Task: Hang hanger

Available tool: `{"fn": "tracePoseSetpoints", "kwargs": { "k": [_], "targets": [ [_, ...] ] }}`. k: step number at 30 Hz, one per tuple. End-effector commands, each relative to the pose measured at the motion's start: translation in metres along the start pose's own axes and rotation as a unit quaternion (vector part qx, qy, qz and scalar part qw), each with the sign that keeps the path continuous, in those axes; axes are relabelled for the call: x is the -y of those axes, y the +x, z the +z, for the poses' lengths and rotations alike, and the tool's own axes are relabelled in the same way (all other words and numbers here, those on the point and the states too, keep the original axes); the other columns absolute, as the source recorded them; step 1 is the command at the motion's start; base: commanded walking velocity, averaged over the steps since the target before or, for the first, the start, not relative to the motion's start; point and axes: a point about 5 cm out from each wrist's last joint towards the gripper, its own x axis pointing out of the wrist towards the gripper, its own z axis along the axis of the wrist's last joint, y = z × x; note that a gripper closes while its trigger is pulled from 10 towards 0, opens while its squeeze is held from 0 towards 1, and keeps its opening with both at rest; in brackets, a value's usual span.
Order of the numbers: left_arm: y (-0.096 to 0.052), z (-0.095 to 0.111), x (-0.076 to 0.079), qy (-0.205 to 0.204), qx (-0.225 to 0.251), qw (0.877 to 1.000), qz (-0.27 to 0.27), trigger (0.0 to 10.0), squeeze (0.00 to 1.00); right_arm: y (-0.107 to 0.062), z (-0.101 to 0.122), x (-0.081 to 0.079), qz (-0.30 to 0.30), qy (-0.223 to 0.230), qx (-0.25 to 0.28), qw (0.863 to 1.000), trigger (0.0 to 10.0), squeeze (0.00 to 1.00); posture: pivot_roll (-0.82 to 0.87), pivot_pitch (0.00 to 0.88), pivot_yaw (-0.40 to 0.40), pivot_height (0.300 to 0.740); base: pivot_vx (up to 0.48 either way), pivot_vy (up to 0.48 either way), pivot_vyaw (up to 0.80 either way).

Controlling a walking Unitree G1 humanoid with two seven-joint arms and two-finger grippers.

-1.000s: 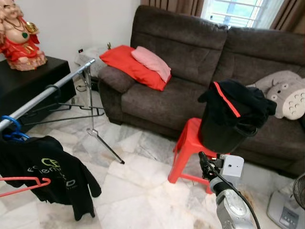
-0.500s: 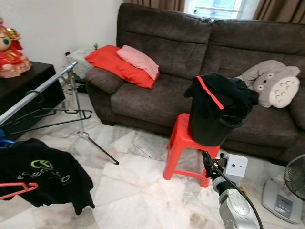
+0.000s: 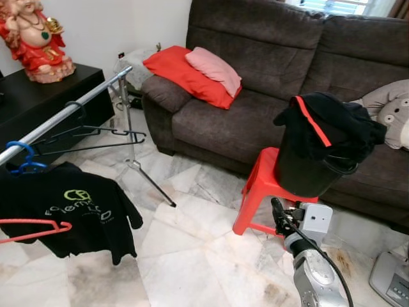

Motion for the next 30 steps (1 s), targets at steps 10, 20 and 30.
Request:
{"fn": "tracePoseSetpoints", "kwargs": {
  "k": [10,20,30],
  "targets": [
    [0.020,0.111,-0.047,0.205,0.191,0.935,0.215,10.0,0.00,0.002,0.001,0.001,-0.002,0.002,0.003,1.000,10.0,0.00,-0.02,0.026,-0.054,0.740,0.000,0.000,0.00],
    [0.019,0.126,-0.047,0.236,0.226,0.914,0.240,10.0,0.00,0.001,-0.001,-0.002,-0.001,0.000,0.003,1.000,10.0,0.00,-0.02,0.011,-0.048,0.740,0.000,0.000,0.00],
    [0.029,0.105,-0.009,0.034,0.184,0.982,0.020,10.0,0.00,0.002,-0.002,-0.003,0.000,0.006,0.003,1.000,10.0,0.00,-0.01,0.023,-0.047,0.740,0.000,0.000,0.00]
  ]
}}
